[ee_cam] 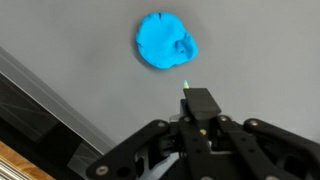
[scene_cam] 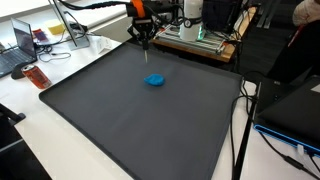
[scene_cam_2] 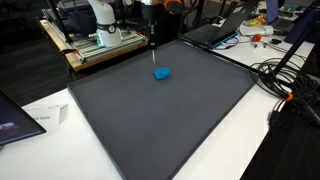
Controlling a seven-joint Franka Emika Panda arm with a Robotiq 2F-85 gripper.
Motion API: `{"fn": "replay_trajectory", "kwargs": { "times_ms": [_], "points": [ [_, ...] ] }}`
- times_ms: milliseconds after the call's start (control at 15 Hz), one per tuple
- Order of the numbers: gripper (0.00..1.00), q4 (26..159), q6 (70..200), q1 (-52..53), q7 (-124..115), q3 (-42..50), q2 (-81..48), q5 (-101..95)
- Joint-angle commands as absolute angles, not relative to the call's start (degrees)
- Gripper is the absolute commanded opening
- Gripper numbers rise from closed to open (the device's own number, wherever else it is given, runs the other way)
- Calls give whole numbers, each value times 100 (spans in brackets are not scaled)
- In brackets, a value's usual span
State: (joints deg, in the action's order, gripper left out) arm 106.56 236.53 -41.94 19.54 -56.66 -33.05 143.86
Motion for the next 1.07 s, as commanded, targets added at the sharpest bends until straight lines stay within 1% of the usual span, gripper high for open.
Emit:
{"fn": "replay_trajectory", "kwargs": {
  "times_ms": [0, 200, 600, 1000],
  "points": [
    [3, 10766, 23524, -4734, 1911, -5951, -3340, 14386],
    [3, 10798, 23259, -5033, 2300, -5968, -3414, 14386],
    [3, 10999, 22634, -5897, 3415, -6375, -3938, 14386],
    [3, 11083, 22645, -6374, 4312, -6579, -4550, 14386]
  ]
}}
